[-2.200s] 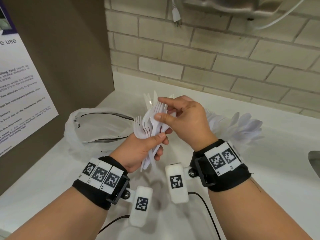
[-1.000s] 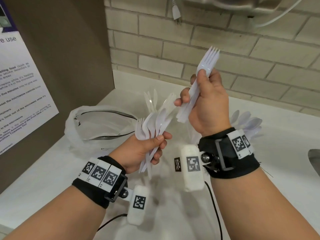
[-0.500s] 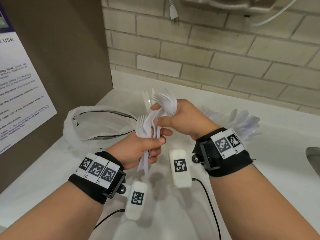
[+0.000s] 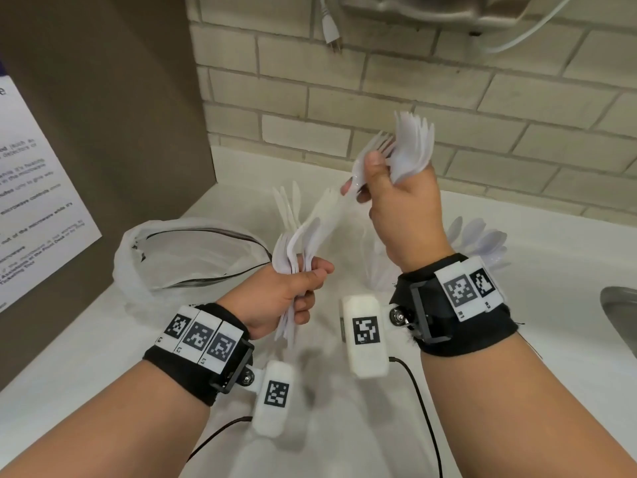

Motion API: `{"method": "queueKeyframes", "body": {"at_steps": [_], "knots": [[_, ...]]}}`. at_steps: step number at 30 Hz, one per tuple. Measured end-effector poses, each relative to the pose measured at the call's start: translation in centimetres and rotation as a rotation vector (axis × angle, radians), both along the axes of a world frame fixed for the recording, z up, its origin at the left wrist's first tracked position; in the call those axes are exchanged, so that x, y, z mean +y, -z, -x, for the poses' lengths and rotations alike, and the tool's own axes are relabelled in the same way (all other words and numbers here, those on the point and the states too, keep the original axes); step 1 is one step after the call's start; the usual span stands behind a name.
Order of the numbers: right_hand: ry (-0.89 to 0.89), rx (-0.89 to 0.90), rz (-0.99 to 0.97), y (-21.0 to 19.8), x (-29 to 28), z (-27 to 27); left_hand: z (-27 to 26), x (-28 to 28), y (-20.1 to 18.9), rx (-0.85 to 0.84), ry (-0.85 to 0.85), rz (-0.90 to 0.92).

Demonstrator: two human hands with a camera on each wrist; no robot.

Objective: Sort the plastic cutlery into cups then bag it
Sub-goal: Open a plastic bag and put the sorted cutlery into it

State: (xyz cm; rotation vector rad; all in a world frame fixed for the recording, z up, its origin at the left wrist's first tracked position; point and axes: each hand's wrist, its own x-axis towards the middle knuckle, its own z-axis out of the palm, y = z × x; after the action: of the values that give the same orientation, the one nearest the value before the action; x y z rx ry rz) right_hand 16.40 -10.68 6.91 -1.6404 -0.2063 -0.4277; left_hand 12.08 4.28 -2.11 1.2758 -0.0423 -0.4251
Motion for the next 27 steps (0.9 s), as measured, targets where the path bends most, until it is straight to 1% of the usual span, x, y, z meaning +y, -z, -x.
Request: {"method": "queueKeyframes", "body": {"at_steps": [1, 3, 4, 6, 8, 11, 13, 16, 19, 22, 25, 27], "knots": [[0.008, -0.011, -0.009, 0.0, -0.3, 0.1, -0.2, -0.1, -0.1, 0.017, -0.019, 0.003], [-0.037, 0.007, -0.017, 0.6, -0.7, 0.6, -0.6, -0.5, -0.2, 0.027, -0.004, 0.041], [-0.074, 0.024, 0.011, 1.0, -0.6, 0.8, -0.7, -0.5, -0.2, 0.025, 0.022, 0.065], [-0.093, 0.029, 0.143, 2.1, -0.6, 1.0, -0.9, -0.8, -0.6, 0.025, 0.069, 0.072], [-0.098, 0.061, 0.189, 3.0, -0.7, 1.1, -1.1, -1.1, -1.0, 0.035, 0.062, 0.058], [-0.176, 0.223, 0.08, 3.7, -0.9, 1.6, -1.3, -1.8, -1.4, 0.012, 0.018, 0.017], [-0.193, 0.296, 0.048, 4.0, -0.9, 2.0, -1.4, -2.4, -1.4, -0.077, -0.032, -0.049], [-0.213, 0.356, 0.05, 4.2, -0.6, 2.3, -1.4, -3.3, -1.6, -0.218, -0.078, -0.218], [-0.297, 0.387, 0.042, 4.2, 0.0, 2.8, -1.5, -4.0, -1.8, -0.28, -0.113, -0.33], [-0.249, 0.375, 0.047, 4.2, 0.5, 2.7, -1.7, -4.1, -2.0, -0.257, -0.149, -0.402], [-0.17, 0.39, 0.06, 4.5, 0.3, 2.3, -2.0, -3.6, -1.3, -0.24, -0.133, -0.373], [-0.138, 0.362, 0.11, 4.7, 0.2, 2.3, -2.1, -3.5, -0.8, -0.208, -0.135, -0.36]]}}
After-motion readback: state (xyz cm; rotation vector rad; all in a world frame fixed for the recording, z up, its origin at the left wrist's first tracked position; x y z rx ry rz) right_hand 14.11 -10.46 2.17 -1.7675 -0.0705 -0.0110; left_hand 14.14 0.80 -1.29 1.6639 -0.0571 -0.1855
